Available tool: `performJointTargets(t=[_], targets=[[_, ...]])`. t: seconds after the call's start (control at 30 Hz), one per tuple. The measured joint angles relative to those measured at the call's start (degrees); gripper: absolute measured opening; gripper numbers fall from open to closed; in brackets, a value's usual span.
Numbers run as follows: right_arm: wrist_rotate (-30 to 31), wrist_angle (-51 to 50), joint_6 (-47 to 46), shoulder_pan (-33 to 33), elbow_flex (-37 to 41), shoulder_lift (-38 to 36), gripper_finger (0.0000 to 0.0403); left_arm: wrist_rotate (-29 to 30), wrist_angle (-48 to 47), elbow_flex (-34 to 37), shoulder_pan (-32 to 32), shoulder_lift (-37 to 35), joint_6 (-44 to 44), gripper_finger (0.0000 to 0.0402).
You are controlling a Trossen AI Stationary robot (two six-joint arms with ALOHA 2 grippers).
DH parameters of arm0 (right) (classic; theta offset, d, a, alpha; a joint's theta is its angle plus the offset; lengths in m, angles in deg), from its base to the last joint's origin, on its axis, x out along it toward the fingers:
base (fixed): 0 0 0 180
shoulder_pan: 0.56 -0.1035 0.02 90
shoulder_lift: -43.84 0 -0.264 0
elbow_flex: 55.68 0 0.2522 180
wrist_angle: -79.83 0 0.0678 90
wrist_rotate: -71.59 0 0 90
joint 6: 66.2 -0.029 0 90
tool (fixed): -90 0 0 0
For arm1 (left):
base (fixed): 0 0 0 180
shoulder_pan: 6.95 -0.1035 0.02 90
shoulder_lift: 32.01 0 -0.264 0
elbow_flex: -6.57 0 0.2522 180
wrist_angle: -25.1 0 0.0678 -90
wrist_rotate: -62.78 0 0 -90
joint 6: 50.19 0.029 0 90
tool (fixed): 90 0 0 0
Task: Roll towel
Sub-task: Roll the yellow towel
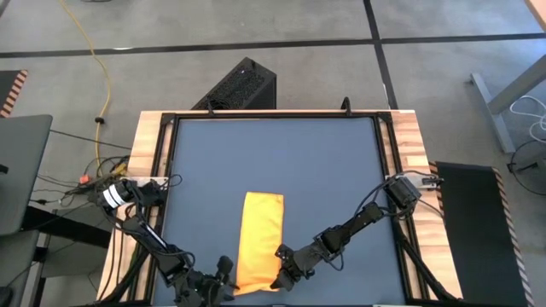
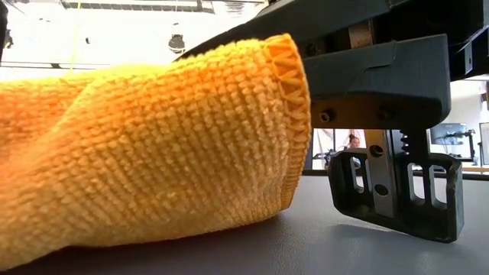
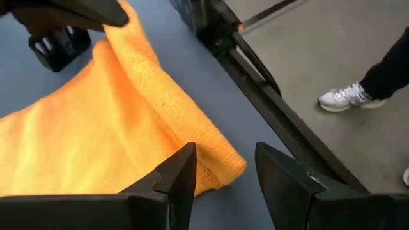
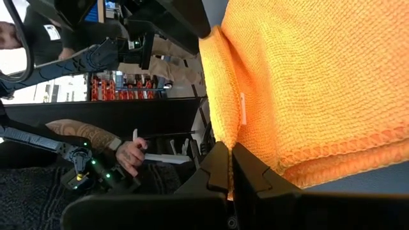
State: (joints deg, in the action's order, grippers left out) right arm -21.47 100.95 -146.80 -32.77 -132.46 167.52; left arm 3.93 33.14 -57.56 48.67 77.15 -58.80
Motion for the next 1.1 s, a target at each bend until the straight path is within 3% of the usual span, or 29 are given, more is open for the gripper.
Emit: performJointTargets(t=[0.2, 0.5, 1.1], targets=[[0.03, 0.01, -0.09, 0.00, 0.00, 0.00, 0.0021, 1.06, -1.12, 0.00, -0.02, 0.02, -4.09, 0.0133], [0.07, 0.02, -0.42, 0.02, 0.00, 0.00, 0.0024, 0.36, -1.53, 0.00, -0.09, 0.04, -6.47, 0.0008], [-6.74, 1.56, -0.73, 0.13, 0.04, 0.02, 0.0034, -0.09, 1.70, 2.90, -1.13, 0.07, -10.56, 0.0000]])
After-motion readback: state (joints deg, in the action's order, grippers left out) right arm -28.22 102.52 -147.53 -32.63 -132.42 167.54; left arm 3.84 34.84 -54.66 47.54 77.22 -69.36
